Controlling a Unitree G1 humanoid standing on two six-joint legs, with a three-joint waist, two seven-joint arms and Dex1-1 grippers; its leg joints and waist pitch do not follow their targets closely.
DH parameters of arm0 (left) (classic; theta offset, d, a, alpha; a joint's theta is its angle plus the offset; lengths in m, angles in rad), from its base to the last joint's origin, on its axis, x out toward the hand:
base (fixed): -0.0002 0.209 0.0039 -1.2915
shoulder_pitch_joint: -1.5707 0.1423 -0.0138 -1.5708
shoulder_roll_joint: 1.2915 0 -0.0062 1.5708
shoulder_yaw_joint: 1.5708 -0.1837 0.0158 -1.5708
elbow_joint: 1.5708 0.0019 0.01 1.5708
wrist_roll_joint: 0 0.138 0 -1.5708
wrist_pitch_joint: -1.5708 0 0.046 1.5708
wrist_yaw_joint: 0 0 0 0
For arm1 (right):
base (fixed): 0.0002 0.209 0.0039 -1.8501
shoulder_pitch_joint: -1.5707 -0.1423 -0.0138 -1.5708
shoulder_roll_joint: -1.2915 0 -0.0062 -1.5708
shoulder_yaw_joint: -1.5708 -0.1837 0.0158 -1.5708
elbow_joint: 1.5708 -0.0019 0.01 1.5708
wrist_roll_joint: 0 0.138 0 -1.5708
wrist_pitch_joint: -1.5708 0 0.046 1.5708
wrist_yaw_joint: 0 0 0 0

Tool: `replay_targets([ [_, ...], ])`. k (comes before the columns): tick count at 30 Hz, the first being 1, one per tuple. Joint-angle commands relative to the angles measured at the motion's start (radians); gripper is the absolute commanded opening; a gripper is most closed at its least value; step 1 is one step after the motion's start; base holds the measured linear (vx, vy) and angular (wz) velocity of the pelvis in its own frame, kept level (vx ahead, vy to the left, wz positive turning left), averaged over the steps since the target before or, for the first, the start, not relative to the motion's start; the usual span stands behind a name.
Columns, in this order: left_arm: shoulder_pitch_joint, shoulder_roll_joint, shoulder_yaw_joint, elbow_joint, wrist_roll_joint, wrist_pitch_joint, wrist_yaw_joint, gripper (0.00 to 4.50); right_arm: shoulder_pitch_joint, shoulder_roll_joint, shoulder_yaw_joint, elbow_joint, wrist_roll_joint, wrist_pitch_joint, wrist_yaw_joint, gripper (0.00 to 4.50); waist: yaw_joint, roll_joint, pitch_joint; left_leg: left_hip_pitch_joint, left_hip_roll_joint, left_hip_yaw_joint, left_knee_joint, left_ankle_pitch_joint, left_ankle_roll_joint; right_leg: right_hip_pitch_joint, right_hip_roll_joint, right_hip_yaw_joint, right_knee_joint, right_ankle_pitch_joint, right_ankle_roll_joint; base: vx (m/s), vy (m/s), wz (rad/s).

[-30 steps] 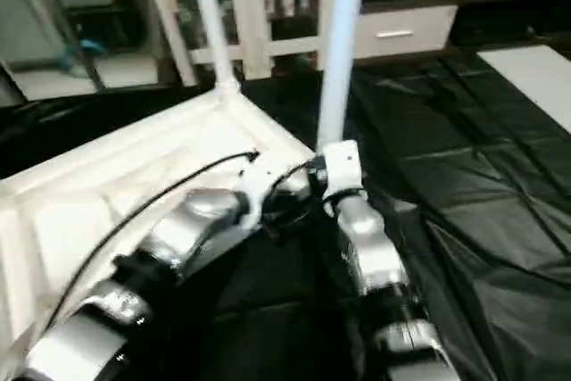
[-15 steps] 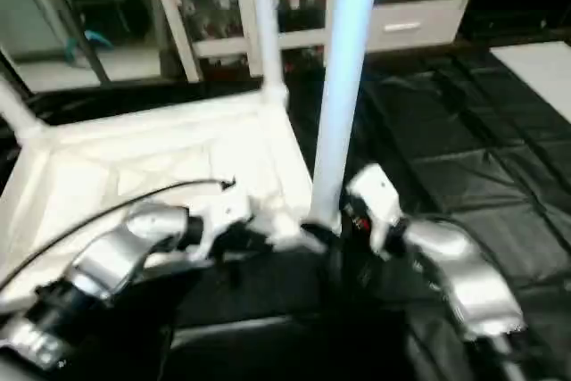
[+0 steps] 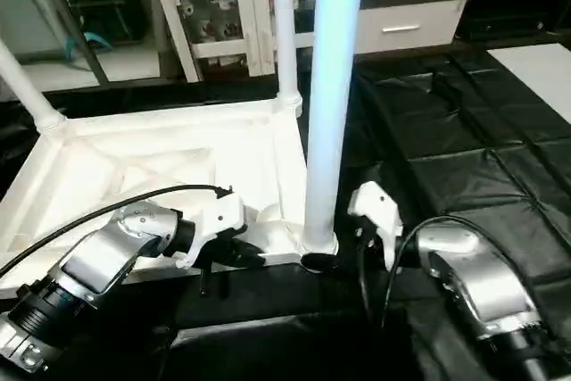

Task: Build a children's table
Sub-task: Rotate leg to tighten

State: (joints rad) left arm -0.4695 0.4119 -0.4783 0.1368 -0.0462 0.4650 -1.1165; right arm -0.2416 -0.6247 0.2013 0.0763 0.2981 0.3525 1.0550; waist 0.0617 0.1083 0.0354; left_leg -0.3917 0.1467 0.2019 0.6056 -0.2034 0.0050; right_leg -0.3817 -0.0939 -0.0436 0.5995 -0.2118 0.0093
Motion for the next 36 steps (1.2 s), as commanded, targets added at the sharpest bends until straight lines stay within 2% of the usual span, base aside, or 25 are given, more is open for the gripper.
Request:
replay_targets([
  [1,0.004,0.005,-0.021,0.004,-0.010,0.022,-0.027,0.00,-0.029,0.021,0.017,0.024,-0.017,-0.021,0.002,4.27,0.007,-0.027,-0.061,0.021,0.083,-0.042,-0.063,-0.065,0.131,0.035,-0.071,0.032,-0.046,0.002,-0.289,0.000,0.000,0.00],
  [2,0.004,0.006,-0.021,0.005,-0.010,0.023,-0.027,0.00,-0.030,0.023,0.017,0.026,-0.017,-0.021,0.002,4.27,0.006,-0.028,-0.060,0.022,0.084,-0.043,-0.064,-0.066,0.129,0.035,-0.069,0.031,-0.046,-0.001,-0.289,0.000,0.000,0.00],
  [3,0.003,0.007,-0.019,0.005,-0.012,0.024,-0.028,0.00,-0.035,0.026,0.019,0.030,-0.018,-0.022,0.004,4.02,0.005,-0.027,-0.059,0.022,0.084,-0.043,-0.065,-0.070,0.126,0.034,-0.066,0.031,-0.046,-0.008,-0.287,0.000,0.000,0.00],
  [6,0.006,0.012,-0.019,0.003,-0.007,0.022,-0.028,0.00,-0.054,0.034,0.031,0.050,-0.034,-0.040,0.006,3.81,0.004,-0.025,-0.060,0.025,0.084,-0.043,-0.065,-0.083,0.118,0.033,-0.066,0.031,-0.046,-0.014,-0.288,0.000,0.000,0.00],
  [11,0.018,0.012,-0.021,-0.012,-0.008,0.030,-0.025,0.00,-0.054,0.038,0.032,0.053,-0.033,-0.048,0.018,3.41,0.002,-0.029,-0.058,0.022,0.083,-0.043,-0.064,-0.096,0.116,0.036,-0.068,0.033,-0.046,-0.021,-0.288,0.000,0.000,0.00],
  [14,0.023,0.011,-0.022,-0.019,-0.010,0.037,-0.024,0.00,-0.049,0.037,0.031,0.063,-0.036,-0.056,0.035,3.21,0.003,-0.024,-0.058,0.022,0.083,-0.044,-0.065,-0.109,0.109,0.036,-0.068,0.033,-0.046,-0.037,-0.288,0.000,0.000,0.00],
  [18,0.020,0.016,-0.021,-0.011,-0.007,0.035,-0.028,0.00,-0.050,0.041,0.036,0.076,-0.041,-0.060,0.043,2.85,0.002,-0.031,-0.058,0.023,0.083,-0.044,-0.066,-0.121,0.103,0.035,-0.066,0.034,-0.047,-0.047,-0.288,0.000,0.000,0.00],
  [19,0.018,0.018,-0.018,-0.011,-0.010,0.038,-0.029,0.00,-0.052,0.043,0.038,0.075,-0.039,-0.056,0.046,2.78,0.002,-0.027,-0.057,0.022,0.083,-0.045,-0.066,-0.126,0.101,0.035,-0.067,0.034,-0.047,-0.053,-0.286,0.000,0.000,0.00],
  [20,0.018,0.021,-0.015,-0.010,-0.010,0.037,-0.030,0.00,-0.055,0.047,0.040,0.077,-0.041,-0.055,0.044,2.76,0.002,-0.022,-0.057,0.023,0.083,-0.045,-0.066,-0.127,0.098,0.035,-0.067,0.034,-0.047,-0.053,-0.286,0.000,0.000,0.00],
  [21,0.018,0.021,-0.015,-0.010,-0.010,0.037,-0.030,0.00,-0.055,0.047,0.040,0.077,-0.041,-0.055,0.044,2.76,0.001,-0.025,-0.058,0.023,0.082,-0.045,-0.066,-0.126,0.098,0.035,-0.066,0.034,-0.047,-0.045,-0.286,0.000,0.000,0.00],
  [22,0.018,0.023,-0.013,-0.007,-0.010,0.035,-0.030,0.00,-0.058,0.051,0.041,0.078,-0.041,-0.053,0.043,2.73,0.001,-0.022,-0.058,0.023,0.082,-0.046,-0.066,-0.125,0.098,0.036,-0.066,0.034,-0.046,-0.042,-0.287,0.000,0.000,0.00],
  [24,0.019,0.025,-0.013,-0.006,-0.009,0.034,-0.030,0.00,-0.061,0.054,0.041,0.081,-0.044,-0.054,0.042,2.73,-0.001,-0.024,-0.058,0.022,0.082,-0.045,-0.066,-0.124,0.098,0.036,-0.065,0.033,-0.045,-0.034,-0.288,0.000,0.000,0.00],
  [25,0.025,0.022,-0.015,-0.009,-0.010,0.037,-0.027,0.00,-0.056,0.058,0.036,0.081,-0.043,-0.054,0.036,2.73,-0.001,-0.020,-0.059,0.023,0.081,-0.046,-0.065,-0.122,0.099,0.036,-0.066,0.033,-0.044,-0.029,-0.290,0.000,0.000,0.00],
  [26,0.028,0.021,-0.015,-0.012,-0.010,0.039,-0.026,0.00,-0.053,0.060,0.034,0.081,-0.042,-0.055,0.033,2.72,-0.003,-0.022,-0.058,0.022,0.082,-0.045,-0.066,-0.129,0.098,0.036,-0.066,0.033,-0.046,-0.031,-0.292,0.000,0.000,0.00],
  [27,0.031,0.018,-0.016,-0.016,-0.012,0.042,-0.023,0.00,-0.049,0.063,0.031,0.081,-0.042,-0.056,0.029,2.72,-0.002,-0.018,-0.058,0.023,0.081,-0.046,-0.066,-0.134,0.096,0.037,-0.066,0.033,-0.046,-0.036,-0.292,0.000,0.000,0.00],
  [29,0.033,0.008,-0.013,-0.017,-0.017,0.045,-0.017,0.00,-0.049,0.073,0.026,0.089,-0.048,-0.063,0.008,2.72,-0.005,-0.018,-0.057,0.023,0.081,-0.046,-0.068,-0.144,0.091,0.037,-0.065,0.032,-0.047,-0.040,-0.292,0.000,0.000,0.00],
  [30,0.033,0.002,-0.010,-0.016,-0.020,0.046,-0.014,0.00,-0.051,0.079,0.023,0.096,-0.053,-0.068,-0.004,2.72,-0.007,-0.019,-0.057,0.023,0.081,-0.046,-0.069,-0.151,0.087,0.037,-0.065,0.033,-0.047,-0.044,-0.293,0.000,0.000,0.00],
  [31,0.029,-0.011,-0.003,-0.001,-0.021,0.043,-0.001,0.00,-0.060,0.101,0.015,0.123,-0.072,-0.085,-0.055,2.72,-0.011,-0.030,-0.055,0.022,0.082,-0.045,-0.071,-0.163,0.083,0.036,-0.066,0.034,-0.052,-0.061,-0.292,0.000,0.000,0.00],
  [32,0.029,-0.011,-0.003,-0.001,-0.021,0.043,-0.001,0.00,-0.060,0.101,0.015,0.123,-0.072,-0.085,-0.055,2.72,-0.010,-0.026,-0.056,0.022,0.081,-0.046,-0.069,-0.163,0.079,0.038,-0.068,0.034,-0.049,-0.068,-0.293,0.000,0.000,0.00],
  [33,0.020,-0.035,0.012,0.028,-0.020,0.036,0.029,0.00,-0.080,0.140,-0.004,0.165,-0.096,-0.089,-0.146,2.72,-0.016,-0.032,-0.054,0.019,0.079,-0.045,-0.071,-0.165,0.076,0.036,-0.066,0.034,-0.052,-0.088,-0.290,0.000,0.000,0.00],
  [34,0.020,-0.035,0.012,0.028,-0.020,0.036,0.029,0.00,-0.080,0.140,-0.004,0.165,-0.096,-0.089,-0.146,2.72,-0.019,-0.029,-0.053,0.019,0.078,-0.046,-0.072,-0.169,0.069,0.037,-0.066,0.033,-0.052,-0.100,-0.289,0.000,0.000,0.00],
  [35,-0.003,-0.086,0.046,0.093,-0.025,0.031,0.087,0.00,-0.111,0.207,-0.031,0.233,-0.129,-0.102,-0.289,2.72,-0.026,-0.030,-0.051,0.016,0.076,-0.048,-0.075,-0.185,0.056,0.038,-0.067,0.033,-0.054,-0.140,-0.282,0.000,0.000,0.00],
  [36,-0.004,-0.088,0.047,0.096,-0.025,0.030,0.090,0.00,-0.112,0.209,-0.032,0.235,-0.130,-0.102,-0.293,2.72,-0.031,-0.030,-0.050,0.016,0.072,-0.048,-0.076,-0.196,0.047,0.037,-0.065,0.031,-0.058,-0.167,-0.277,0.000,0.000,0.00],
])
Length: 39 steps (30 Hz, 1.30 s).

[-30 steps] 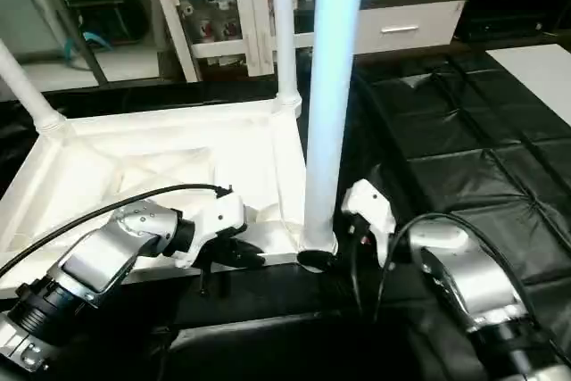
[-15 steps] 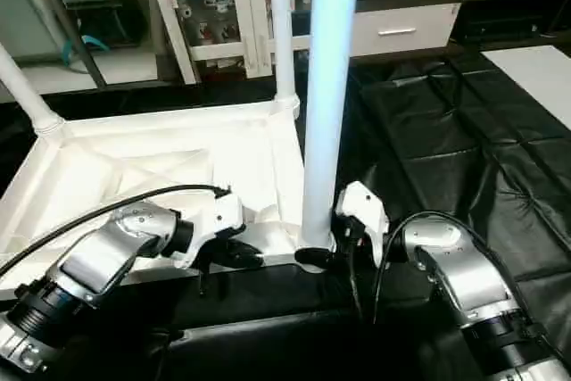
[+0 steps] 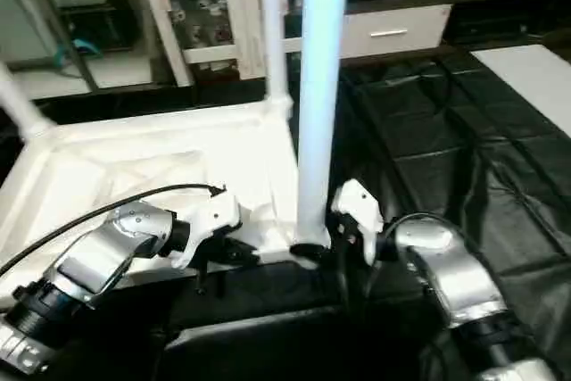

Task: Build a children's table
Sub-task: Rotate leg to tighten

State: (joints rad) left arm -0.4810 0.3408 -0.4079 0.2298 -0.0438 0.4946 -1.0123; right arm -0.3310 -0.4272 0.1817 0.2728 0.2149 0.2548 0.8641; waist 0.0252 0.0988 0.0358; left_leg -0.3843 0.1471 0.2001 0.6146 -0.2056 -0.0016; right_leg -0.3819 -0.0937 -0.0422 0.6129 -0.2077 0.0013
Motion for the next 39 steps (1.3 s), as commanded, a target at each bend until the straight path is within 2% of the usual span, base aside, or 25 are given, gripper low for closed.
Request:
replay_targets([
  [1,-0.011,-0.053,-0.004,0.057,-0.022,-0.018,0.036,0.00,-0.039,0.049,-0.025,0.075,-0.061,-0.001,-0.180,2.72,0.002,-0.022,-0.049,0.014,0.072,-0.048,-0.089,-0.240,0.024,0.034,-0.066,0.030,-0.079,-0.247,-0.245,0.000,0.000,0.00],
  [3,-0.020,-0.069,0.002,0.081,-0.018,-0.027,0.059,0.00,-0.046,0.065,-0.031,0.090,-0.068,-0.001,-0.216,2.72,0.006,-0.024,-0.049,0.023,0.075,-0.047,-0.089,-0.266,0.011,0.027,-0.065,0.033,-0.085,-0.261,-0.231,0.000,0.000,0.00],
  [5,-0.059,-0.156,0.034,0.185,0.002,-0.069,0.185,0.00,-0.081,0.155,-0.079,0.178,-0.094,0.002,-0.433,2.71,0.004,-0.028,-0.048,0.022,0.070,-0.045,-0.090,-0.272,0.003,0.022,-0.063,0.035,-0.088,-0.267,-0.229,0.000,0.000,0.00],
  [6,-0.064,-0.164,0.037,0.194,0.005,-0.071,0.199,0.00,-0.083,0.163,-0.084,0.187,-0.095,0.003,-0.454,2.71,0.005,-0.026,-0.048,0.023,0.071,-0.046,-0.091,-0.273,-0.003,0.023,-0.064,0.035,-0.088,-0.274,-0.224,0.000,0.000,0.00],
  [8,-0.111,-0.242,0.059,0.276,0.030,-0.073,0.334,0.00,-0.110,0.232,-0.117,0.273,-0.128,0.009,-0.663,2.70,0.005,-0.022,-0.047,0.028,0.072,-0.047,-0.096,-0.303,-0.029,0.016,-0.062,0.035,-0.091,-0.283,-0.212,0.000,0.000,0.00],
  [9,-0.111,-0.242,0.059,0.276,0.030,-0.073,0.334,0.00,-0.110,0.232,-0.117,0.273,-0.128,0.009,-0.663,2.70,0.009,-0.022,-0.050,0.030,0.073,-0.047,-0.097,-0.309,-0.035,0.017,-0.063,0.035,-0.092,-0.274,-0.206,0.000,0.000,0.00],
  [10,-0.130,-0.269,0.068,0.311,0.045,-0.077,0.402,0.00,-0.122,0.254,-0.126,0.308,-0.141,0.010,-0.738,2.70,0.012,-0.025,-0.050,0.031,0.072,-0.047,-0.097,-0.308,-0.032,0.016,-0.063,0.036,-0.092,-0.264,-0.204,0.000,0.000,0.00],
  [11,-0.139,-0.284,0.073,0.330,0.054,-0.080,0.439,0.00,-0.128,0.265,-0.131,0.327,-0.148,0.010,-0.775,2.70,0.009,-0.015,-0.049,0.027,0.071,-0.047,-0.098,-0.306,-0.035,0.016,-0.062,0.037,-0.091,-0.237,-0.206,0.000,0.000,0.00],
  [12,-0.156,-0.311,0.084,0.370,0.065,-0.090,0.491,0.00,-0.144,0.285,-0.140,0.362,-0.160,0.013,-0.836,2.70,0.011,-0.020,-0.050,0.029,0.071,-0.046,-0.098,-0.310,-0.034,0.016,-0.060,0.036,-0.091,-0.224,-0.205,0.000,0.000,0.00],
  [13,-0.156,-0.311,0.084,0.370,0.065,-0.090,0.491,0.00,-0.144,0.285,-0.140,0.362,-0.160,0.013,-0.836,2.70,0.015,-0.020,-0.052,0.034,0.070,-0.044,-0.097,-0.310,-0.033,0.013,-0.061,0.038,-0.092,-0.221,-0.205,0.000,0.000,0.00],
  [14,-0.178,-0.340,0.092,0.417,0.078,-0.113,0.542,0.00,-0.165,0.312,-0.152,0.394,-0.178,0.016,-0.923,2.70,0.017,-0.021,-0.049,0.032,0.069,-0.043,-0.097,-0.312,-0.026,0.013,-0.063,0.039,-0.095,-0.232,-0.204,0.000,0.000,0.00],
  [18,-0.206,-0.366,0.099,0.468,0.086,-0.148,0.570,0.00,-0.194,0.342,-0.153,0.416,-0.195,-0.010,-0.975,2.70,0.021,-0.018,-0.049,0.027,0.071,-0.048,-0.103,-0.325,-0.030,0.017,-0.064,0.037,-0.096,-0.264,-0.173,0.000,0.000,0.00],
  [19,-0.212,-0.370,0.101,0.479,0.088,-0.158,0.569,0.00,-0.199,0.353,-0.160,0.416,-0.187,-0.031,-0.970,2.70,0.023,-0.027,-0.048,0.027,0.071,-0.047,-0.104,-0.332,-0.029,0.016,-0.067,0.038,-0.100,-0.280,-0.165,0.000,0.000,0.00],
  [22,-0.209,-0.360,0.097,0.474,0.095,-0.170,0.548,0.00,-0.189,0.367,-0.182,0.378,-0.133,-0.078,-0.902,2.70,0.027,-0.027,-0.049,0.024,0.073,-0.048,-0.105,-0.323,-0.019,0.018,-0.070,0.039,-0.100,-0.289,-0.155,0.000,0.000,0.00],
  [23,-0.202,-0.348,0.090,0.458,0.095,-0.168,0.529,0.00,-0.174,0.359,-0.180,0.344,-0.129,-0.094,-0.884,3.05,0.031,-0.025,-0.049,0.024,0.074,-0.048,-0.105,-0.315,-0.014,0.016,-0.071,0.039,-0.101,-0.284,-0.152,0.000,0.000,0.00],
  [24,-0.198,-0.342,0.087,0.449,0.094,-0.165,0.521,0.00,-0.165,0.355,-0.182,0.326,-0.124,-0.102,-0.871,3.05,0.033,-0.026,-0.049,0.024,0.075,-0.047,-0.105,-0.304,-0.008,0.016,-0.070,0.040,-0.101,-0.270,-0.152,0.000,0.000,0.00],
  [26,-0.189,-0.326,0.080,0.433,0.094,-0.171,0.491,0.00,-0.137,0.336,-0.169,0.263,-0.124,-0.102,-0.844,3.42,0.039,-0.027,-0.055,0.022,0.077,-0.046,-0.103,-0.247,0.007,0.021,-0.068,0.039,-0.094,-0.199,-0.158,0.000,0.000,0.00],
  [27,-0.183,-0.319,0.079,0.424,0.091,-0.167,0.478,0.00,-0.126,0.330,-0.169,0.238,-0.121,-0.097,-0.836,3.49,0.039,-0.024,-0.056,0.017,0.077,-0.046,-0.101,-0.201,0.023,0.026,-0.069,0.037,-0.088,-0.138,-0.168,0.000,0.000,0.00],
  [28,-0.177,-0.313,0.077,0.415,0.088,-0.164,0.465,0.00,-0.114,0.325,-0.170,0.215,-0.119,-0.093,-0.831,3.67,0.038,-0.027,-0.057,0.012,0.076,-0.046,-0.100,-0.183,0.034,0.028,-0.069,0.036,-0.085,-0.118,-0.173,0.000,0.000,0.00],
  [30,-0.159,-0.292,0.070,0.383,0.088,-0.161,0.438,0.00,-0.094,0.305,-0.168,0.168,-0.116,-0.070,-0.811,3.76,0.037,-0.030,-0.059,0.012,0.075,-0.043,-0.095,-0.157,0.057,0.028,-0.070,0.035,-0.083,-0.090,-0.191,0.000,0.000,0.00],
  [31,-0.120,-0.241,0.052,0.308,0.079,-0.151,0.362,0.00,-0.059,0.264,-0.169,0.071,-0.077,-0.012,-0.727,3.85,0.041,-0.032,-0.060,0.009,0.079,-0.044,-0.090,-0.117,0.090,0.033,-0.072,0.036,-0.077,-0.057,-0.199,0.000,0.000,0.00],
  [33,-0.093,-0.205,0.038,0.255,0.072,-0.148,0.303,0.00,-0.037,0.231,-0.164,0.006,-0.046,0.032,-0.651,4.02,0.044,-0.029,-0.061,0.009,0.083,-0.044,-0.087,-0.092,0.118,0.032,-0.072,0.035,-0.072,-0.029,-0.206,0.000,0.000,0.00],
  [36,-0.042,-0.130,0.009,0.157,0.046,-0.131,0.187,0.00,0.011,0.120,-0.113,-0.118,0.000,0.106,-0.457,4.02,0.041,-0.024,-0.061,0.012,0.083,-0.042,-0.085,-0.093,0.119,0.029,-0.066,0.033,-0.070,-0.024,-0.220,0.000,0.000,0.00],
  [38,-0.004,-0.066,-0.025,0.085,0.023,-0.138,0.079,0.00,0.049,0.015,-0.084,-0.184,0.039,0.122,-0.300,4.02,0.042,-0.022,-0.061,0.011,0.088,-0.045,-0.085,-0.080,0.122,0.032,-0.065,0.033,-0.064,0.007,-0.222,0.000,0.000,0.00],
  [39,0.001,-0.058,-0.029,0.075,0.018,-0.138,0.063,0.00,0.054,0.004,-0.084,-0.192,0.048,0.126,-0.280,4.02,0.044,-0.021,-0.064,0.014,0.089,-0.044,-0.082,-0.071,0.121,0.032,-0.066,0.033,-0.060,0.036,-0.229,0.000,0.000,0.00],
])
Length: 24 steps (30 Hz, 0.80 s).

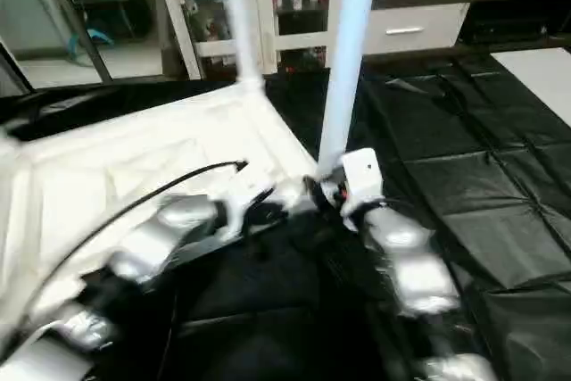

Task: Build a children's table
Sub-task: Rotate leg to tighten

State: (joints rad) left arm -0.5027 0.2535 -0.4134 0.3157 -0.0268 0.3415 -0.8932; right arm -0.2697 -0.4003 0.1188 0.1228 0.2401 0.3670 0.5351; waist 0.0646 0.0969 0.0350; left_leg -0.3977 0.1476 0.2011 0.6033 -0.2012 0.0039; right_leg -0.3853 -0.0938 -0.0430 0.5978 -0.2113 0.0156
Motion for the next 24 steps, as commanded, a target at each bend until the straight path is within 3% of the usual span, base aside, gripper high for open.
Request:
replay_targets([
  [1,0.035,0.050,-0.036,-0.041,-0.018,0.019,-0.103,0.00,0.006,-0.057,-0.019,-0.061,0.045,0.007,0.115,4.02,0.003,-0.018,-0.064,0.029,0.087,-0.044,-0.069,-0.065,0.120,0.033,-0.064,0.033,-0.043,0.061,-0.251,0.000,0.000,0.00],
  [3,0.049,0.078,-0.051,-0.084,-0.043,0.026,-0.166,0.00,0.025,-0.104,-0.013,-0.090,0.075,-0.001,0.205,4.02,0.008,-0.023,-0.063,0.025,0.087,-0.042,-0.065,-0.054,0.134,0.036,-0.069,0.033,-0.039,0.093,-0.268,0.000,0.000,0.00],
  [5,0.055,0.099,-0.059,-0.123,-0.064,0.053,-0.211,0.00,0.043,-0.158,0.007,-0.124,0.097,0.006,0.308,4.02,0.012,-0.019,-0.062,0.027,0.088,-0.042,-0.065,-0.057,0.138,0.034,-0.068,0.032,-0.039,0.081,-0.273,0.000,0.000,0.00],
  [9,0.049,0.116,-0.064,-0.146,-0.078,0.084,-0.251,0.00,0.047,-0.216,0.049,-0.144,0.100,0.021,0.418,4.02,0.024,-0.019,-0.055,0.032,0.089,-0.039,-0.070,-0.122,0.101,0.030,-0.068,0.035,-0.048,-0.019,-0.275,0.000,0.000,0.00],
  [12,0.040,0.125,-0.063,-0.146,-0.082,0.089,-0.264,0.00,0.035,-0.236,0.076,-0.146,0.099,0.031,0.463,4.02,0.021,-0.019,-0.053,0.033,0.087,-0.041,-0.075,-0.173,0.068,0.031,-0.067,0.036,-0.053,-0.077,-0.268,0.000,0.000,0.00],
  [15,0.035,0.128,-0.065,-0.142,-0.079,0.090,-0.265,0.00,0.036,-0.255,0.100,-0.140,0.076,0.011,0.504,4.02,0.020,-0.015,-0.054,0.034,0.087,-0.042,-0.076,-0.175,0.053,0.031,-0.066,0.036,-0.053,-0.070,-0.263,0.000,0.000,0.00],
  [23,0.038,0.123,-0.061,-0.146,-0.072,0.101,-0.263,0.00,0.033,-0.239,0.115,-0.094,0.042,-0.017,0.498,4.02,0.021,-0.019,-0.060,0.029,0.084,-0.043,-0.068,-0.126,0.079,0.035,-0.069,0.035,-0.046,-0.006,-0.277,0.000,0.000,0.00],
  [24,0.036,0.123,-0.061,-0.142,-0.070,0.099,-0.263,0.00,0.032,-0.237,0.116,-0.090,0.043,-0.017,0.497,3.85,0.022,-0.018,-0.060,0.030,0.085,-0.043,-0.068,-0.126,0.080,0.034,-0.069,0.035,-0.045,-0.006,-0.278,0.000,0.000,0.00],
])
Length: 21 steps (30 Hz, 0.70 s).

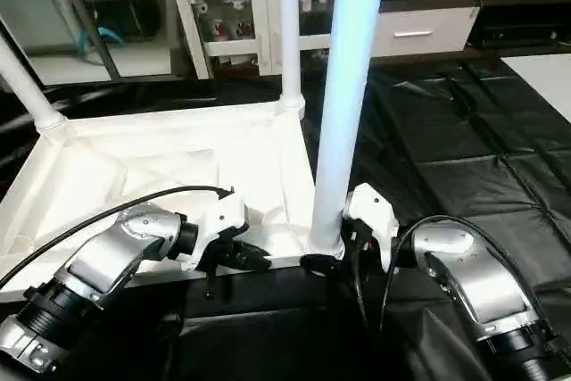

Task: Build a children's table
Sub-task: Rotate leg to tighten

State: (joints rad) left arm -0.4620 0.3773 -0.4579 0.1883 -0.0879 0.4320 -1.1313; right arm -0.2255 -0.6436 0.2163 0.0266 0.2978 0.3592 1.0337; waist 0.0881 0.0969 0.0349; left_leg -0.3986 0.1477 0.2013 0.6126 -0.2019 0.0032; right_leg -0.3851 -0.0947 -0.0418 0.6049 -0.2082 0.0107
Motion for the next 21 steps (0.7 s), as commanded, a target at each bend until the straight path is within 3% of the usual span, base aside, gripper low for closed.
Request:
replay_targets([
  [1,-0.010,0.003,-0.014,-0.007,-0.004,0.005,-0.023,0.00,-0.016,0.010,0.019,0.013,-0.016,-0.005,-0.005,3.85,-0.002,-0.020,-0.059,0.030,0.085,-0.044,-0.077,-0.126,0.085,0.033,-0.067,0.033,-0.052,-0.017,-0.275,0.000,0.000,0.00],
  [8,-0.006,0.013,-0.002,-0.007,-0.007,0.005,-0.021,0.00,-0.028,0.023,0.014,0.025,-0.018,-0.004,0.010,3.29,-0.002,-0.018,-0.057,0.031,0.085,-0.044,-0.079,-0.164,0.066,0.032,-0.067,0.035,-0.055,-0.068,-0.268,0.000,0.000,0.00],
  [14,0.007,0.009,-0.002,-0.026,-0.011,0.016,-0.016,0.00,-0.024,0.029,0.011,0.032,-0.013,-0.008,0.014,2.78,-0.003,-0.015,-0.058,0.031,0.085,-0.045,-0.080,-0.169,0.057,0.033,-0.066,0.035,-0.054,-0.054,-0.268,0.000,0.000,0.00],
  [16,0.004,0.007,-0.003,-0.016,-0.009,0.010,-0.015,0.00,-0.025,0.035,0.012,0.042,-0.015,-0.014,0.015,2.76,-0.003,-0.019,-0.058,0.030,0.084,-0.044,-0.079,-0.165,0.059,0.033,-0.066,0.034,-0.053,-0.042,-0.270,0.000,0.000,0.00],
  [21,-0.006,0.010,0.001,-0.004,-0.011,0.009,-0.022,0.00,-0.030,0.046,0.012,0.037,-0.015,-0.002,0.016,2.70,-0.004,-0.015,-0.058,0.032,0.084,-0.045,-0.080,-0.176,0.058,0.032,-0.065,0.034,-0.054,-0.054,-0.271,0.000,0.000,0.00],
])
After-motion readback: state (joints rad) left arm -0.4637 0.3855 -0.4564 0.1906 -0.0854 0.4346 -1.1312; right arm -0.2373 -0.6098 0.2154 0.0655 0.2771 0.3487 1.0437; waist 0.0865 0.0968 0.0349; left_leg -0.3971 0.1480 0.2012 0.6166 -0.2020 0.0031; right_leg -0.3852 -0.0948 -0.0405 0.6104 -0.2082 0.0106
